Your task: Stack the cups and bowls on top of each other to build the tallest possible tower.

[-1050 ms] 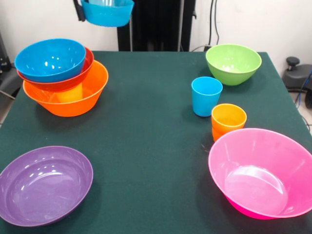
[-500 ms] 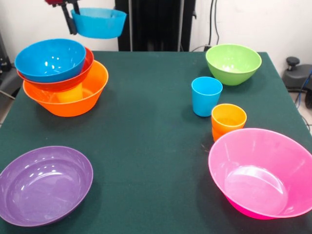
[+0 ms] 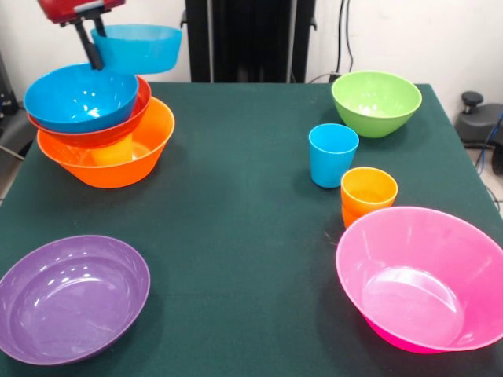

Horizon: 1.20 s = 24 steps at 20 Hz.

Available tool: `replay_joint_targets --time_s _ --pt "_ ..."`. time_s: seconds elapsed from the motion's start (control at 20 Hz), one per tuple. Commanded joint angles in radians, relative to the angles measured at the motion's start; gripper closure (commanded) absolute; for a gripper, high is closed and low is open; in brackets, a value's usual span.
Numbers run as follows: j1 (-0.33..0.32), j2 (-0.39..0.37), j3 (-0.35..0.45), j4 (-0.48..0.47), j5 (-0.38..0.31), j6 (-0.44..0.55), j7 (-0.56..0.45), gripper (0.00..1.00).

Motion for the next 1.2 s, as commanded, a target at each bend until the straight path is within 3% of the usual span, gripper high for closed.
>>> replay_joint_targets --time_s 0.05,0.5,1.2 --pt "-0.001 0.044 0.02 -0.09 -0.029 0.154 -0.403 1.0" --pt "-0.012 0.071 0.013 -0.149 -0.04 0.195 -0.482 1.0" --pt "-0.011 0.144 -0.027 -0.202 -0.103 0.156 -0.545 1.0"
